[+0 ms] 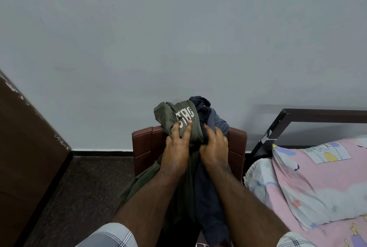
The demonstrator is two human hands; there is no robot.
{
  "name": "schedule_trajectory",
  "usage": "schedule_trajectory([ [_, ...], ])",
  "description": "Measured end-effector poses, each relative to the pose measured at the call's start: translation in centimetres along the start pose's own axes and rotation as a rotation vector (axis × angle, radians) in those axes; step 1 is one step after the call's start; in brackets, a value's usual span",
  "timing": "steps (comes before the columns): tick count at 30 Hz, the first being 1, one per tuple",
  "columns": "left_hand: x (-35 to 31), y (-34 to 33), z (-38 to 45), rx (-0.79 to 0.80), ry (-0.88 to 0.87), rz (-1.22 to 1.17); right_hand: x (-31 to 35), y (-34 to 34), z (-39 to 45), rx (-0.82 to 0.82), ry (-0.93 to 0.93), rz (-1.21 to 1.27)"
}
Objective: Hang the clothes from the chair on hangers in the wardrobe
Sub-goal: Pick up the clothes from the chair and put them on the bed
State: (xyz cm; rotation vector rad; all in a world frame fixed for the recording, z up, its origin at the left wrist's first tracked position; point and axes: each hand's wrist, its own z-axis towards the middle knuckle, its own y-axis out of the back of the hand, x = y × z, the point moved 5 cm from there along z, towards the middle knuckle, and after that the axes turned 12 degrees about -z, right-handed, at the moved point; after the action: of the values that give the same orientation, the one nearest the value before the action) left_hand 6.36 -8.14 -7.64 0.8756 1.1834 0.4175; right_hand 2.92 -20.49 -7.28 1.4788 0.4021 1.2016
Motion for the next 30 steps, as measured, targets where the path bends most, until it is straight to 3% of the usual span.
schedule_trajectory([
  [11,-3.9,4.2,1.3,-0.052,-0.093,-0.037,1.9,4.7,1.5,-0.195,0.036,0.137],
  [21,-12.2,13.0,2.2,-0.224,-0.227,-0.059,6.5,16.5,3.3,-0.356,0.16,0.191],
  [30,-21.2,17.4,-3.2,-0.32,-0.316,-0.013,5.8,27.3,-1.0,-0.479,0.235,0.224],
])
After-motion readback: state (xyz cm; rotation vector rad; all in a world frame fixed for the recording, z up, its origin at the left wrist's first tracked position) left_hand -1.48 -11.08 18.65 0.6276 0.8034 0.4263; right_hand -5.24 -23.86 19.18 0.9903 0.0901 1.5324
